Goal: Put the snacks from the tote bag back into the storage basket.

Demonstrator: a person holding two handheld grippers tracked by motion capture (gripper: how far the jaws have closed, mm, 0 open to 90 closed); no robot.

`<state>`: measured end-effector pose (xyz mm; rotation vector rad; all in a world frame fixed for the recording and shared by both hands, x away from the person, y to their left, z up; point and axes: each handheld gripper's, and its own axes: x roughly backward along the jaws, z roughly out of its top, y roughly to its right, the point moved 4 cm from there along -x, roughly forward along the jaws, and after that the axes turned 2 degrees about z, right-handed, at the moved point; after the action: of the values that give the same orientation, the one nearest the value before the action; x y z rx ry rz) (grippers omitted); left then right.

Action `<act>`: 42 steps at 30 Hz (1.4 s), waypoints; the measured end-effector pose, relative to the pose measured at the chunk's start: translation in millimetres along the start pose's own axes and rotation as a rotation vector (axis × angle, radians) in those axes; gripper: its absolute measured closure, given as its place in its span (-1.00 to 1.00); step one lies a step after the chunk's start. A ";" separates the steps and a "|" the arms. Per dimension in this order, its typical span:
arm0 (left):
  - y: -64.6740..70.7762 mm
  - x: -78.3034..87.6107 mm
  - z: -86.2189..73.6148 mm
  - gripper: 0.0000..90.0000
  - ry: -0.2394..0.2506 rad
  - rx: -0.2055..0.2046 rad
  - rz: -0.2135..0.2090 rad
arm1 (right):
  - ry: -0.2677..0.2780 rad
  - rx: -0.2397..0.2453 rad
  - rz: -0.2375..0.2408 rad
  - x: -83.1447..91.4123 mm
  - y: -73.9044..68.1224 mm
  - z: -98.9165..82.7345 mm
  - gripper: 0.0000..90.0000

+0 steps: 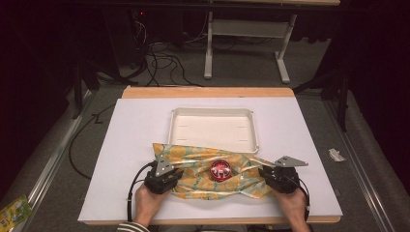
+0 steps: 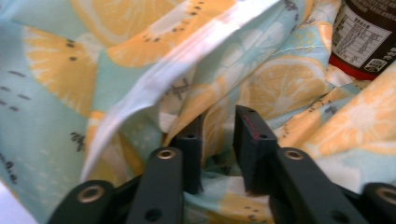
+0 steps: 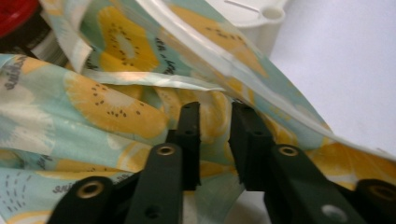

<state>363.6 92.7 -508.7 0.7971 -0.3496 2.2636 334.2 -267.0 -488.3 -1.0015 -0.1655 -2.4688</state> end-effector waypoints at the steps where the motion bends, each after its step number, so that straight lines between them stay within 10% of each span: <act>1: 0.9 -0.8 0.0 0.48 0.003 -0.002 -0.001 | 0.011 0.003 0.004 0.2 -1.1 0.7 0.54; 18: 2.4 -1.2 -1.0 0.24 0.007 -0.007 -0.004 | 0.099 0.032 0.098 13.3 -30.5 11.3 0.10; 42: 3.2 3.2 -1.7 0.13 0.053 -0.010 -0.016 | 0.169 0.088 0.158 24.5 -59.3 29.6 0.01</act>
<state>358.8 92.9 -508.0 0.7302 -0.3287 2.2623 309.9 -215.6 -446.4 -0.7357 -0.1326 -2.3660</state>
